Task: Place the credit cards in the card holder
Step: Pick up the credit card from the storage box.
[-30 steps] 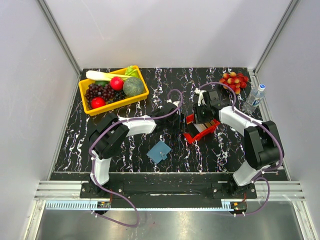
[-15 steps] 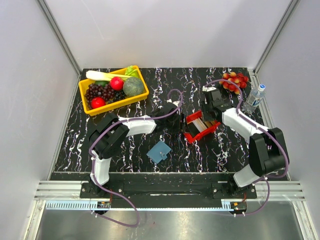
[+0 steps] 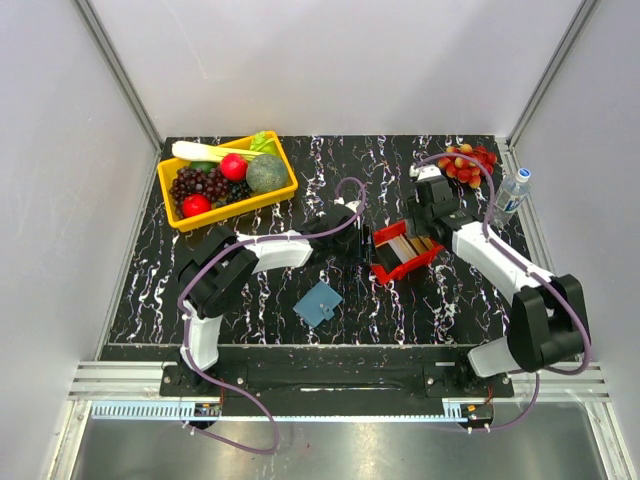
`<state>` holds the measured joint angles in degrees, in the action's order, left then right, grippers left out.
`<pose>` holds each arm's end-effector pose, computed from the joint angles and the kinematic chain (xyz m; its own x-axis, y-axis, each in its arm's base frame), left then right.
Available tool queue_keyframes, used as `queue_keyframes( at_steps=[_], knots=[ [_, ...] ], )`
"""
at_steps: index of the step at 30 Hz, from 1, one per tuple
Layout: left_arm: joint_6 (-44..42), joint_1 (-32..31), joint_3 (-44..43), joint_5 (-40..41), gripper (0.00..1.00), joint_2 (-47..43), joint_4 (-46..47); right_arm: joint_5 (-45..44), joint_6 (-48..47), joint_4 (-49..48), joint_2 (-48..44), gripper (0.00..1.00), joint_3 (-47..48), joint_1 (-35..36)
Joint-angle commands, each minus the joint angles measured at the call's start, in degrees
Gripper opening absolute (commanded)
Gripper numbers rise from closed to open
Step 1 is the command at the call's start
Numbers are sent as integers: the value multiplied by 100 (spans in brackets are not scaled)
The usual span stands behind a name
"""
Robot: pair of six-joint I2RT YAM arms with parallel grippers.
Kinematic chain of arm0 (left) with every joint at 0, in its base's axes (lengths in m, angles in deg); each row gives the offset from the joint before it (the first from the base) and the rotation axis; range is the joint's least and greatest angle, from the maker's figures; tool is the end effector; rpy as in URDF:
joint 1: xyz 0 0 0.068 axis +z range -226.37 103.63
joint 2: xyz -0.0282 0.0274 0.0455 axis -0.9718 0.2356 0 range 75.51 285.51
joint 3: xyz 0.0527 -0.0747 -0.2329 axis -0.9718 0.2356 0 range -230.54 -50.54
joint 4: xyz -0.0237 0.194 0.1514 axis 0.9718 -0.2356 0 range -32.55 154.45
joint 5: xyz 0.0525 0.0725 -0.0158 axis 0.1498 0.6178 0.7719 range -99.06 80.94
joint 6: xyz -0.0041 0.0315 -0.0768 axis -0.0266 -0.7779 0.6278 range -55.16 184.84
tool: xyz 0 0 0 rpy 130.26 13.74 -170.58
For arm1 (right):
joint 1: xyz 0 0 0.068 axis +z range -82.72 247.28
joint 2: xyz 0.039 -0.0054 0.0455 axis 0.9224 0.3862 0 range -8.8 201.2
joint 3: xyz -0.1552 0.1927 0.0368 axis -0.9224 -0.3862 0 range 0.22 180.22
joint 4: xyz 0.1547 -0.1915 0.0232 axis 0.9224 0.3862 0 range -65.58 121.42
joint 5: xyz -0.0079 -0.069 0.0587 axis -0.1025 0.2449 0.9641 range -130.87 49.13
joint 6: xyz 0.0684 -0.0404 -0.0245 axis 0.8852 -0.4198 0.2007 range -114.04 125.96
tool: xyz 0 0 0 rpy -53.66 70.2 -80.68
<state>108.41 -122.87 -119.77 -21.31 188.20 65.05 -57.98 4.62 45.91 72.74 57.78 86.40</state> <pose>0.2827 -0.3205 0.1224 -0.9016 -0.0284 -0.4317 0.2685 0.7457 -0.6098 0.3089 0.0844 0.2106 -0.6707 -0.2561 -0.6962 -0.1338 0.9649 -0.2260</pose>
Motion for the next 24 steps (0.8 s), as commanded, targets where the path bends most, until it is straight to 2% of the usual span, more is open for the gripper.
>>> queue_keyframes(
  at_steps=[1, 7, 13, 18, 22, 24],
  knots=[
    [-33, 1, -73, -49, 59, -115, 124, -434, -217, 214, 572, 76, 211, 5],
    [-51, 1, -90, -49, 59, -124, 107, -574, -287, 189, 1179, 76, 378, 5],
    [-15, 1, -99, -32, 59, -89, 107, -1549, -288, 118, 1654, 75, 458, 5],
    [-50, 1, -161, -23, 59, -80, 45, -1656, -279, -84, 1515, 50, 326, 31],
    [-59, 1, -143, -14, 59, -89, 37, -1472, -305, -181, 1286, 41, 282, 48],
    [-59, 1, -143, -23, 59, -89, 54, -1279, -323, -172, 1146, 40, 273, 57]
  ],
)
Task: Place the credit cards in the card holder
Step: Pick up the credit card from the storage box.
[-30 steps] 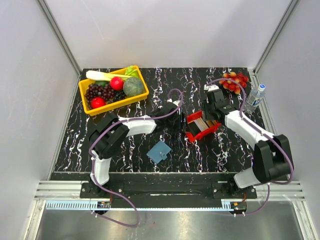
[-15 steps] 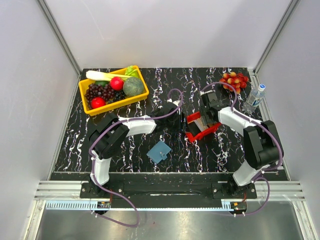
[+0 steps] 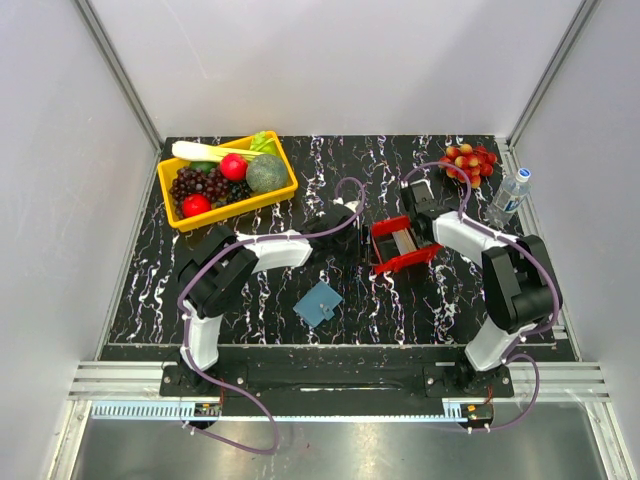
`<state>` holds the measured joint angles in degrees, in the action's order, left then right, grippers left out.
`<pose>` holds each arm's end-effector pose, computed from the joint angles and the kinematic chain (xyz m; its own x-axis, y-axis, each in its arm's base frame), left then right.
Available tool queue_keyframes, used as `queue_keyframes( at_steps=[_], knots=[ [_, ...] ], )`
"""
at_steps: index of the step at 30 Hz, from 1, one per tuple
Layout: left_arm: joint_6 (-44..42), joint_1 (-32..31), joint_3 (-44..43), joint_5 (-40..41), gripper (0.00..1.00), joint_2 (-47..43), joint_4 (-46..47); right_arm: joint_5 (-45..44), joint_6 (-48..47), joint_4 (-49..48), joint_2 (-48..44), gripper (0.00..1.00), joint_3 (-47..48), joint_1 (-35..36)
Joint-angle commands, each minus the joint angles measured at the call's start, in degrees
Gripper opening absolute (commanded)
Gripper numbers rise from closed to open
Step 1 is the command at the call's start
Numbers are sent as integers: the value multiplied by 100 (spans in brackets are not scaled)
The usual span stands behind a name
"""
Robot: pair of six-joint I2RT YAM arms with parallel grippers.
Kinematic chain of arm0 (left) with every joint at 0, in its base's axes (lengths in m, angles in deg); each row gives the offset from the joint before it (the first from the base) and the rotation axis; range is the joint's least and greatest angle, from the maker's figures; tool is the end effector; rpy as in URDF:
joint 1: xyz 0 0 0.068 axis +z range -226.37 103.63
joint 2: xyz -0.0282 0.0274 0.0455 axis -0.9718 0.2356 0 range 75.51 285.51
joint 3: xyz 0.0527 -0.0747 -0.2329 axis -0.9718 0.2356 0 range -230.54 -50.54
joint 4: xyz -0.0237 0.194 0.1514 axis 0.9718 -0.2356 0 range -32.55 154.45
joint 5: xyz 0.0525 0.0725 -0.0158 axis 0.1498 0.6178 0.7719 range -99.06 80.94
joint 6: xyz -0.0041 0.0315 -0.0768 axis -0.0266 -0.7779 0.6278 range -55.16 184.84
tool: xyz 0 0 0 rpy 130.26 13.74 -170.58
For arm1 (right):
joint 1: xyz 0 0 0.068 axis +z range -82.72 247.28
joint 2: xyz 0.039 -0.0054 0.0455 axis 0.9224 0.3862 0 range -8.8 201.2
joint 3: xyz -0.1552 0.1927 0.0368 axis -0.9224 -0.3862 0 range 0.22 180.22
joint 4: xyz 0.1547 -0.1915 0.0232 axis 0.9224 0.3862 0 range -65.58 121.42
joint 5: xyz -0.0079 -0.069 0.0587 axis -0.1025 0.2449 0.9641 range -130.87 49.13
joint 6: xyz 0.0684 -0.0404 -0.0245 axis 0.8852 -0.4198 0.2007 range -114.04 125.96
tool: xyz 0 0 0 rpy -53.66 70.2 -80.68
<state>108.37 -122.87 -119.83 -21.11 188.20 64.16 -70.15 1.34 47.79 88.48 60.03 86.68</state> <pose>0.2820 -0.3194 0.1211 -0.9049 -0.0249 -0.4250 0.2622 0.7538 -0.6025 0.3290 0.0782 0.1399 -0.8158 -0.3617 -0.4512 -0.1311 0.8756 -0.4649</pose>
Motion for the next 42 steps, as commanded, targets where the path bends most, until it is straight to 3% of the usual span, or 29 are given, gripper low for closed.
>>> queue_keyframes(
  at_steps=[1, 8, 13, 16, 19, 23, 29, 33, 42],
  knots=[
    [-55, 1, -119, -69, 59, -89, 144, 0, 31, -360, -533, 37, 48, 29],
    [-73, 1, -84, -86, 59, -89, 205, 957, -135, -343, -947, 38, -57, 29],
    [-81, 1, -84, -104, 59, -115, 205, 1337, -30, -246, -754, 38, -57, 29],
    [-99, 1, -58, -95, 59, -133, 179, 1092, 84, -228, -605, 36, 13, 29],
    [-99, 1, -49, -95, 59, -150, 188, 591, 120, -176, -429, 56, 136, 38],
    [-99, 1, -84, -113, 59, -115, 188, 449, 58, -96, -367, 62, 206, 38],
    [-134, 1, -110, 1, 59, -176, 153, 703, -47, -307, -972, 64, 83, 161],
    [-160, 1, -163, 10, 66, -194, 170, 485, -231, -509, -1360, 66, 31, 161],
    [-38, 1, -453, -166, 79, -10, 346, -8, -364, -316, -500, 70, 145, 135]
  ],
)
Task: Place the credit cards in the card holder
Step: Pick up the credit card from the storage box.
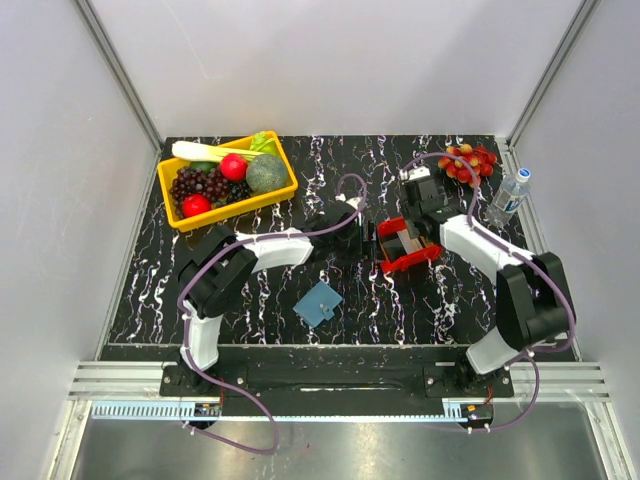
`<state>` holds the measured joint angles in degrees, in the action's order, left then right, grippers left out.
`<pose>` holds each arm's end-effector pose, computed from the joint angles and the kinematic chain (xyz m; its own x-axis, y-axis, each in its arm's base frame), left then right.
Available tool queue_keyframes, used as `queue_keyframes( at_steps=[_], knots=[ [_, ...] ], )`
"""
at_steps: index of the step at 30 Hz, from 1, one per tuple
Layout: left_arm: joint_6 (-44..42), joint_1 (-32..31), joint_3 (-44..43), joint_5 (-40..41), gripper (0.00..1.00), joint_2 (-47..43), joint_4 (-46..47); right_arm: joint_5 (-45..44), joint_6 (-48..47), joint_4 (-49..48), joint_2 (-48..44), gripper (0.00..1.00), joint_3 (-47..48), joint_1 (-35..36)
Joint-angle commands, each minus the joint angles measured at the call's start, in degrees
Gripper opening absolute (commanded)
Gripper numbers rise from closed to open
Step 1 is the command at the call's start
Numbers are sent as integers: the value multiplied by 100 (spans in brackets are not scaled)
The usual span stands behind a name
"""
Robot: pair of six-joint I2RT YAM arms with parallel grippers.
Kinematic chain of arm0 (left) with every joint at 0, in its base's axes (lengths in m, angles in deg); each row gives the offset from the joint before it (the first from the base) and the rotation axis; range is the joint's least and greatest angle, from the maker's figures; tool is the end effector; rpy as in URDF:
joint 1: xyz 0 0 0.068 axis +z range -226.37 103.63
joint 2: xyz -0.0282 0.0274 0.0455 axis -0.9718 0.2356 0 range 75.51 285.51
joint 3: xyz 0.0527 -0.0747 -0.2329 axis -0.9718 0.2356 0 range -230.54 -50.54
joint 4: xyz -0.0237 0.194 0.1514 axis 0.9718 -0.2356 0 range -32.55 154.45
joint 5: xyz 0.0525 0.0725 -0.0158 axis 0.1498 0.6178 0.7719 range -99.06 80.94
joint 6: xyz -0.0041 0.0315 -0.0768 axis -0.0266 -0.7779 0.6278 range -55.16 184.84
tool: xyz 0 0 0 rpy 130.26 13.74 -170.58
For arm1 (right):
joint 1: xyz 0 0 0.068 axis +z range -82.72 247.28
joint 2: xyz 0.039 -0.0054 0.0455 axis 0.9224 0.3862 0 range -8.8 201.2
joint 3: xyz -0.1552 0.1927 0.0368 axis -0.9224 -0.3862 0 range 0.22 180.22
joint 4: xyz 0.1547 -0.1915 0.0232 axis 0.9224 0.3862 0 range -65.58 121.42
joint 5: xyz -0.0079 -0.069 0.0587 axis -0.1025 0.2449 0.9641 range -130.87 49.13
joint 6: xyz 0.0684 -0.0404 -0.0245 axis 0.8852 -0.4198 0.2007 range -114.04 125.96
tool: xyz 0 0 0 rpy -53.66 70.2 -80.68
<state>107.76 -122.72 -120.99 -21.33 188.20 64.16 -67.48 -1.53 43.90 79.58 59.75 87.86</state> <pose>0.2856 -0.3219 0.1275 -0.8968 -0.0239 -0.4419 0.2792 0.7440 -0.6070 0.3258 0.0876 0.1918 -0.6888 -0.3831 -0.6155 -0.1264 0.8995 -0.4183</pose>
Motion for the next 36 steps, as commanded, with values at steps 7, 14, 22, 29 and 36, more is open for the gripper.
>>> queue_keyframes(
  at_steps=[7, 14, 22, 29, 36],
  knots=[
    [59, -23, -767, 22, 84, 368, 171, -696, -69, 47, 1041, 70, 384, 8],
    [-37, -173, -1312, 637, 84, 711, -470, -556, 72, -6, 953, 69, 279, -10],
    [-29, -357, -1682, 1640, 73, 1071, -1306, -363, 186, 11, 883, 68, 252, -106],
    [-64, -392, -1805, 1877, 50, 1212, -1570, -388, 248, 3, 830, 68, 252, -247],
    [-187, -480, -1858, 2097, 30, 1124, -1710, -573, 274, 64, 944, 55, 314, -247]
  ],
)
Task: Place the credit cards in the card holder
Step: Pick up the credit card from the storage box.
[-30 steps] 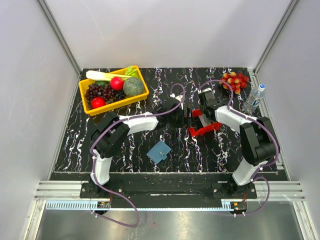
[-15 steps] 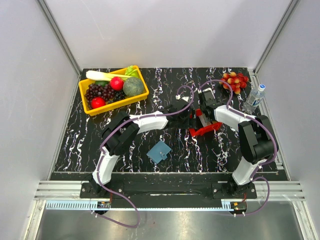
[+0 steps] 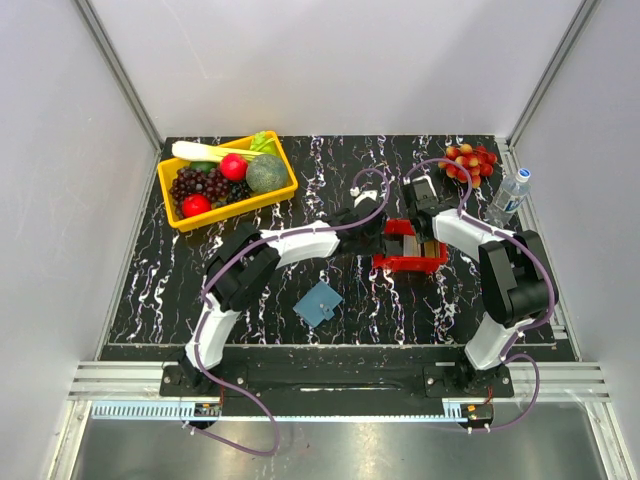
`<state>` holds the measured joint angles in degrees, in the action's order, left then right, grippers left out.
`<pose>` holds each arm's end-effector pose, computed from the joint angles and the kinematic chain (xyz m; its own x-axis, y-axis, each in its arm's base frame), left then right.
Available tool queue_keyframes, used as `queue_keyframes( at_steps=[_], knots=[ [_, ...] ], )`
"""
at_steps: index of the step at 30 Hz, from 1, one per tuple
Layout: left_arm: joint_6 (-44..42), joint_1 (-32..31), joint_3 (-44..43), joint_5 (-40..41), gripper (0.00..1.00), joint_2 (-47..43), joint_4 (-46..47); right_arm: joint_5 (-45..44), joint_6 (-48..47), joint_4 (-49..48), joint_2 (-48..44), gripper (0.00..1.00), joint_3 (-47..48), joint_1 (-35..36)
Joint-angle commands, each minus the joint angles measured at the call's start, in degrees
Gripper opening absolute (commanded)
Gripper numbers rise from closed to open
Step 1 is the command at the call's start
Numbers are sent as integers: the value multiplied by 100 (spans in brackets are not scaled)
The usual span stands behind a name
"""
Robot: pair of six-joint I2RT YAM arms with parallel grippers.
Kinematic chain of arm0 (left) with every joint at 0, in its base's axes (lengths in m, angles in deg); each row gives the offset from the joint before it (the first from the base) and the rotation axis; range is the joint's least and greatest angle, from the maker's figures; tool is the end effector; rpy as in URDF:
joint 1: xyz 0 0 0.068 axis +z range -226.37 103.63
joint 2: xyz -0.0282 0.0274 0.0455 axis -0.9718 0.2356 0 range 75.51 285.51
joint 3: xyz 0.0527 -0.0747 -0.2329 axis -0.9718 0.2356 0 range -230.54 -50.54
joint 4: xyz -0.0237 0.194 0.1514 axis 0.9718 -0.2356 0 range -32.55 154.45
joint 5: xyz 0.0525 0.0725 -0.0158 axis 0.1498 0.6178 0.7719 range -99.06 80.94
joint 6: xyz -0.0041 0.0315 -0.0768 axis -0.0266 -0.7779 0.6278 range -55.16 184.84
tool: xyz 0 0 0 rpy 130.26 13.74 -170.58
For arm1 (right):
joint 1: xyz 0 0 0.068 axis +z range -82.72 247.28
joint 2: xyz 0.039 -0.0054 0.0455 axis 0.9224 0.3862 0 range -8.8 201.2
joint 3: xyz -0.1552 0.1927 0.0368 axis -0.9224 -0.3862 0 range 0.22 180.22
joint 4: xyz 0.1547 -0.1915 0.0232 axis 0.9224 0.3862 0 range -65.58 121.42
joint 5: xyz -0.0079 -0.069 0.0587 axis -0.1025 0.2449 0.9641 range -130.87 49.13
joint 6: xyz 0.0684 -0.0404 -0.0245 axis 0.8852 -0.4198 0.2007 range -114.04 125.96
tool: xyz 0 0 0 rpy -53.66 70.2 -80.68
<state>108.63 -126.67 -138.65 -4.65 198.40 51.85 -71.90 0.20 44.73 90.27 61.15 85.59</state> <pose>0.3061 -0.3602 0.1260 -0.8472 -0.0597 -0.5280 0.2045 0.8805 -0.4277 0.3412 0.0734 0.1402 -0.8037 -0.3565 -0.4765 -0.0943 0.8669 -0.4895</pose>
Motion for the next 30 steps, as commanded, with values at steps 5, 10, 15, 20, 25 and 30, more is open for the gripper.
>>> queue_keyframes(
  at_steps=[5, 10, 15, 20, 25, 30],
  knots=[
    [-248, -102, -83, 605, 23, 33, -568, -167, 224, 313, -151, 53, 279, -20],
    [-46, -94, -21, 895, 10, -90, -700, 132, 1093, 1017, -528, 63, 438, 6],
    [130, -111, -21, 1027, 1, -186, -805, -500, 1612, 1246, -591, 63, 279, 129],
    [235, -138, 22, 1159, 0, -327, -849, -677, 1990, 1458, -564, 63, 174, 305],
    [253, -208, 84, 1203, 0, -468, -832, -1088, 2079, 1423, -292, 63, 174, 323],
    [349, -225, 277, 1291, 0, -652, -788, -1266, 1965, 1291, -72, 63, 69, 323]
  ],
)
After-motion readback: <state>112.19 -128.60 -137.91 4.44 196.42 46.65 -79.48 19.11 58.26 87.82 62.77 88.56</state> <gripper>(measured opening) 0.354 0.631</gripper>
